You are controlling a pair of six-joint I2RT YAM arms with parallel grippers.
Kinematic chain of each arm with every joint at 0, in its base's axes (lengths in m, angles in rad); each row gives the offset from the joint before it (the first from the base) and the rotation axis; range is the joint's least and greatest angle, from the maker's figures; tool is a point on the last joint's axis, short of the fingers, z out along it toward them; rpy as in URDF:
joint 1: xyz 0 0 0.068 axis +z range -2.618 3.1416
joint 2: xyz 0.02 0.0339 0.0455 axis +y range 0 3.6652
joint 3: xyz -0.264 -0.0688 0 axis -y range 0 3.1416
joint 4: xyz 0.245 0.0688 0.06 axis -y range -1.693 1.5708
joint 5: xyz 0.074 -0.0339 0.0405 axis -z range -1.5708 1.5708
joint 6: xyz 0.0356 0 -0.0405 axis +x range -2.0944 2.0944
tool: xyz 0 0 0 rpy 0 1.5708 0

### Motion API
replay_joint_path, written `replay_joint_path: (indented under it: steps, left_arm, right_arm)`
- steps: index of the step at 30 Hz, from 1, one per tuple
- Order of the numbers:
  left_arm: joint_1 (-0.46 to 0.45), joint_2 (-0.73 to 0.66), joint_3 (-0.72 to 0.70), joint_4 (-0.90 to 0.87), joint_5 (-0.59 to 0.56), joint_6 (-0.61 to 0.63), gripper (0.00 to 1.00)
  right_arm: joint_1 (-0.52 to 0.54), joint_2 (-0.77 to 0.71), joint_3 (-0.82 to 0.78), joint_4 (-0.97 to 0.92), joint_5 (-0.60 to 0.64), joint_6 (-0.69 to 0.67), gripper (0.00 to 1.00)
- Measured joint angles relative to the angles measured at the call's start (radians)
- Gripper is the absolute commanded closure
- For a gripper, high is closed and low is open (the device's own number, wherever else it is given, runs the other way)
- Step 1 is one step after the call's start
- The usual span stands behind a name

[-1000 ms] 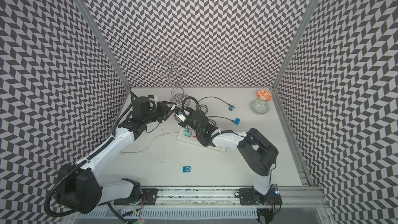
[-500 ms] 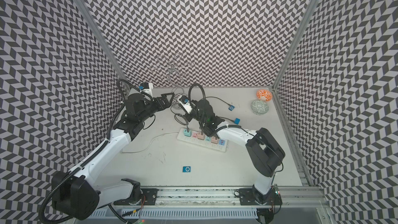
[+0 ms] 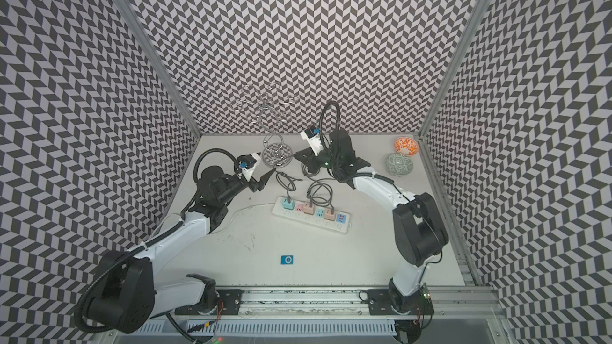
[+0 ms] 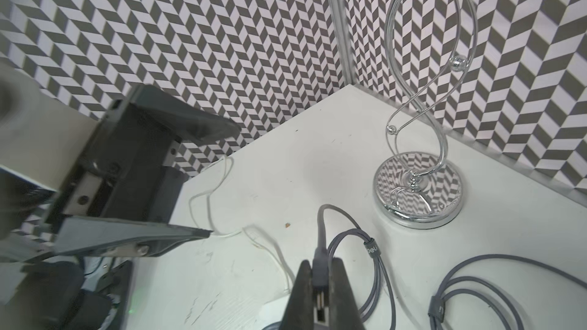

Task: Charge mp3
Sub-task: Pick up the charging cable from the center of the board.

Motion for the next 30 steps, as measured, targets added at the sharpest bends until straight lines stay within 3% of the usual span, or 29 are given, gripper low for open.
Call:
replay_joint_path:
  steps: [6,13,23,30]
  left_arm:
    - [0.000,0.072,0.000,0.129,0.177,0.132,0.36]
    - [-0.003,0.166,0.028,0.220,0.332,0.170,0.42]
    - [-0.003,0.291,0.093,0.399,0.456,0.089,0.42]
    - [-0.012,0.385,0.106,0.672,0.508,-0.089,0.50]
  right_arm:
    - [-0.051,0.000,0.021,-0.055,-0.117,0.052,0.95]
    - [-0.063,0.000,0.021,-0.083,-0.204,0.106,0.95]
    - [-0.063,-0.012,0.000,-0.034,-0.307,0.196,0.95]
    - [-0.063,-0.020,-0.009,0.001,-0.336,0.235,0.95]
